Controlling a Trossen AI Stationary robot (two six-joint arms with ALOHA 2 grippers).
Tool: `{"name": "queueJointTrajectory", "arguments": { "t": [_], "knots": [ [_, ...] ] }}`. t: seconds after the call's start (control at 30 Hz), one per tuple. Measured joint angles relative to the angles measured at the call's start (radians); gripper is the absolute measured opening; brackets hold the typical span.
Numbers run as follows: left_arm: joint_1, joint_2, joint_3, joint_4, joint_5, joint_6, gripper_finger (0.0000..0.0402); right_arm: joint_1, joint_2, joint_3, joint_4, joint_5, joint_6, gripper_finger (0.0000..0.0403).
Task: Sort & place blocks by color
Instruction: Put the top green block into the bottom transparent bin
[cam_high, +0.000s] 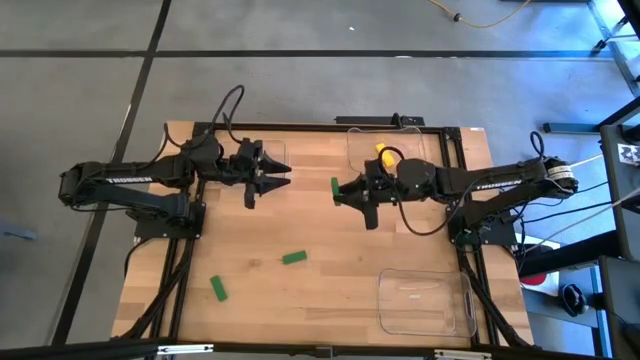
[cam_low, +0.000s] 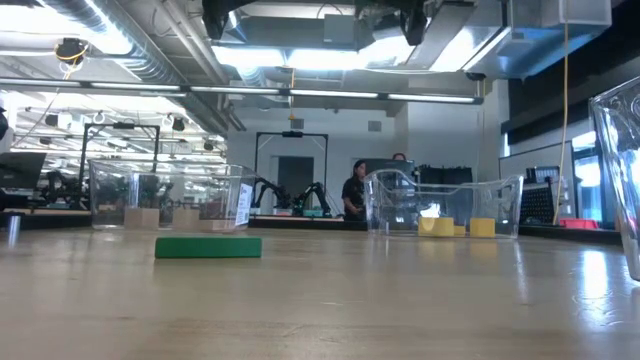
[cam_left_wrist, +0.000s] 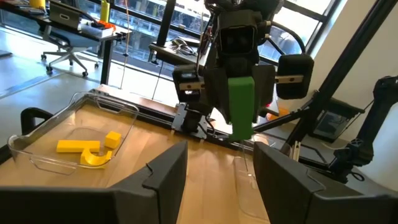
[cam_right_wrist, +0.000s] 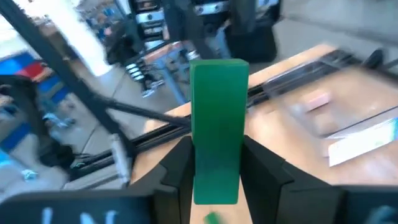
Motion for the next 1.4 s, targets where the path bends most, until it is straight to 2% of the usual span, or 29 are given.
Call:
{"name": "queueJointTrajectory", "arguments": {
  "t": [0.07,0.13,0.27,0.37,0.6,0.8,0.97,1.07,1.17,1.4],
  "knots": [
    [0.0,0.0,0.0,0.0,0.0,-0.002,0.0174,0.019,0.0,0.037,-0.087,-0.052,0.057,0.0101],
    [0.0,0.0,0.0,0.0,0.001,-0.006,0.0174,0.068,0.0,0.111,-0.269,-0.071,0.084,0.0101],
    [0.0,0.0,0.0,0.0,0.001,-0.006,0.0174,0.218,0.014,0.267,-0.669,-0.05,0.16,0.0101],
    [0.0,0.0,0.0,0.0,0.0,-0.007,0.0174,0.349,0.032,0.338,-0.852,-0.043,0.329,0.0101],
    [0.0,0.0,0.0,0.0,-0.018,-0.007,0.0174,0.667,0.147,0.35,-0.999,-0.132,0.878,0.0101],
    [0.0,0.0,0.0,0.0,-0.019,-0.007,0.0174,0.847,0.321,0.35,-1.009,-0.241,1.296,0.0101],
    [0.0,0.0,0.0,0.0,-0.019,-0.007,0.0174,0.888,0.424,0.349,-1.097,-0.163,1.612,0.0101],
    [0.0,0.0,0.0,0.0,-0.019,-0.007,0.0174,0.883,0.45,0.348,-1.168,-0.095,1.74,0.0101],
    [0.0,0.0,0.0,0.0,-0.019,-0.007,0.0174,0.854,0.472,0.348,-1.228,-0.148,1.769,0.0101],
    [0.0,0.0,0.0,0.001,-0.02,-0.006,0.0174,0.803,0.521,0.308,-1.184,-0.086,1.762,0.0101]
  ]
}}
